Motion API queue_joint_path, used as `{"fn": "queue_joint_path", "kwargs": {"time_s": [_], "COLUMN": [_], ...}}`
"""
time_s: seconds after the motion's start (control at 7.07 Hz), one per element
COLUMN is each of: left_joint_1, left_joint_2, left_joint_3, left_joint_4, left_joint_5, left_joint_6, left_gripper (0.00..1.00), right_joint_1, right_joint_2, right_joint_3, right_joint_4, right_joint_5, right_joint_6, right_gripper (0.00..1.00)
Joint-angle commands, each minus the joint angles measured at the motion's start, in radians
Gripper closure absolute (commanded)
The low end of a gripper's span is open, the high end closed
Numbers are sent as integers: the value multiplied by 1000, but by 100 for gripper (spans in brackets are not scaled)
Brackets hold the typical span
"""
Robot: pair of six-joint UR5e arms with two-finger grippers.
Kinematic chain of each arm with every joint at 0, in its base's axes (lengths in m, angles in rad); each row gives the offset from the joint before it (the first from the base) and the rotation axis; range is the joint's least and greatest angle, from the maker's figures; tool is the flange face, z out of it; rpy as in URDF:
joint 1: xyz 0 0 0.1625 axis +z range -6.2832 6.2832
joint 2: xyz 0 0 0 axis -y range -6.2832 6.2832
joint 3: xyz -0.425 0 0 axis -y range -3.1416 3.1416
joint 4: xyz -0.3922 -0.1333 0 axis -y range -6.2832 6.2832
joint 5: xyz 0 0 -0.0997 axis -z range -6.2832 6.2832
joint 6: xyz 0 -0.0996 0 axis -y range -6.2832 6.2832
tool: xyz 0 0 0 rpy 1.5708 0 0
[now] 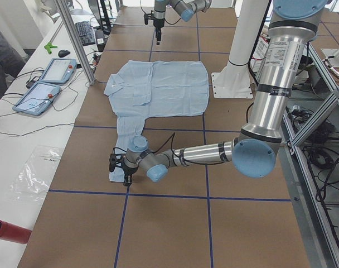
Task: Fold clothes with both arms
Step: 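Lower the left gripper onto the other sleeve cuff and grasp it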
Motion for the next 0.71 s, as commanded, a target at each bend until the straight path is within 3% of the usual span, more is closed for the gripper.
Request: {"fn": "queue_joint_path", "kwargs": {"time_s": [0.0, 0.28, 0.57], "left_joint_1": [0, 0, 0], "left_joint_2": [1, 0, -2], "left_joint_3": [-1, -5, -10], "left_joint_4": [0, -2, -2], "left_joint_5": [-1, -3, -4], "left_joint_6": [-3, -6, -4], "left_gripper": [38, 49, 67], "right_joint_1": [0, 1, 0], "right_joint_2": [-2, -4, -4], "right_joint_3": [17, 25, 24], "right_joint_4": [-7, -10, -9], "right_joint_5": [0, -2, -2], "right_joint_6": [1, 1, 1], "right_gripper": [0, 0, 0]}}
